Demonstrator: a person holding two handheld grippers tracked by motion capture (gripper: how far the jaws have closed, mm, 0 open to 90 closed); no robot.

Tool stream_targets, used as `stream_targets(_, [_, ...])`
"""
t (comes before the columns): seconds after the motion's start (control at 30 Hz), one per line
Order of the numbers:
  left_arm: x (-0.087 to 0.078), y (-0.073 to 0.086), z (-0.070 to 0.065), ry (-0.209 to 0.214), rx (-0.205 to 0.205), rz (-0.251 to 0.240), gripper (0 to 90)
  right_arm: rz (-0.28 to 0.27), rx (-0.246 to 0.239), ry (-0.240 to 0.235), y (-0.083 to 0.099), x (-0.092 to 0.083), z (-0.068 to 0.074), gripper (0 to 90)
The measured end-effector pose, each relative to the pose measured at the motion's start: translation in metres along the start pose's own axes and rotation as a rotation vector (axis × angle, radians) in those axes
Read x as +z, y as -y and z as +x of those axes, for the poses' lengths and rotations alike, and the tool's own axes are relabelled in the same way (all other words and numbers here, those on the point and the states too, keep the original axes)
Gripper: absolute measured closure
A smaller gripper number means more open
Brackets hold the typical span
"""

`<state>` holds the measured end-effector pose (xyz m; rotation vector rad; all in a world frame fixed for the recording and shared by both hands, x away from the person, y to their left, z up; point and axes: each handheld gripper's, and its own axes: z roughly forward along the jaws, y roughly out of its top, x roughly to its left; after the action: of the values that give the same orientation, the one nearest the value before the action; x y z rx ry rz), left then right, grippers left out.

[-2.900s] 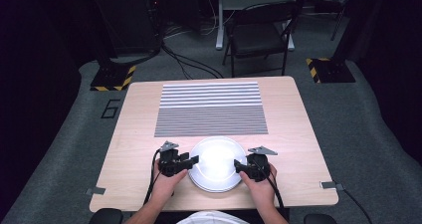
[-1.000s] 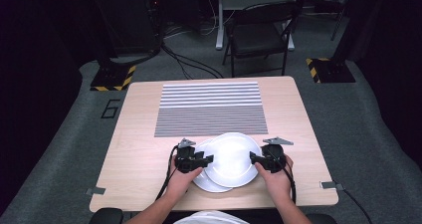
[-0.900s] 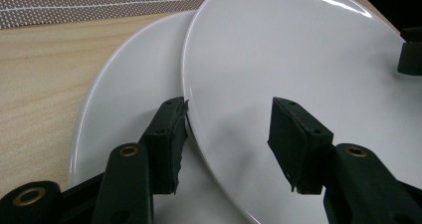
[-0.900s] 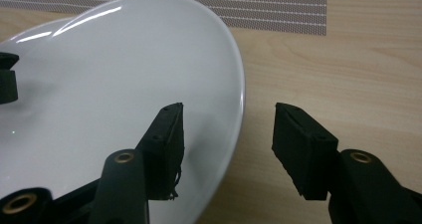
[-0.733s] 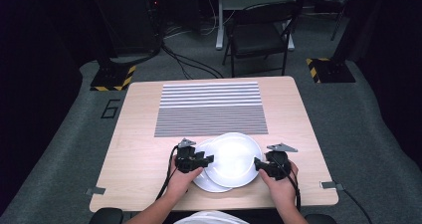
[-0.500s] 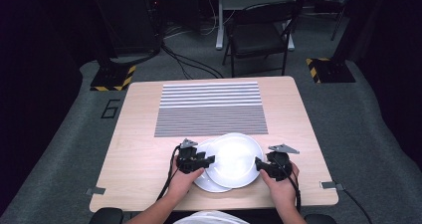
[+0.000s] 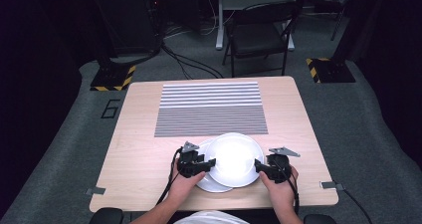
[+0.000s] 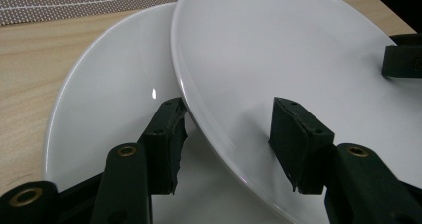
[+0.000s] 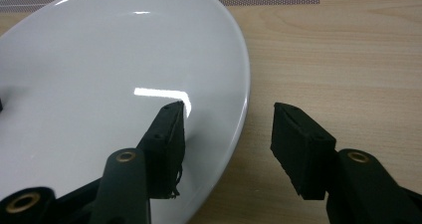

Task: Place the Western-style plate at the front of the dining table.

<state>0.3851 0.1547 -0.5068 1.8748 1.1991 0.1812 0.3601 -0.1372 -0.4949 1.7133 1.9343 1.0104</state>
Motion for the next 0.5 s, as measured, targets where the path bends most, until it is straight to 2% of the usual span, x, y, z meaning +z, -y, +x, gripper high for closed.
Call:
stream_targets(0.23, [-0.004,0.008,-0.008,-0.012,0.016,0.005,44.2,-0.009,-0.008,-0.001,0.002,0.000,0.005,46.3])
stream_targets(0.5, [-0.006,0.015,-0.008,-0.002,-0.015,0.015,44.6,-0.022,-0.014,-0.008,0.004,-0.001,0.007,46.1])
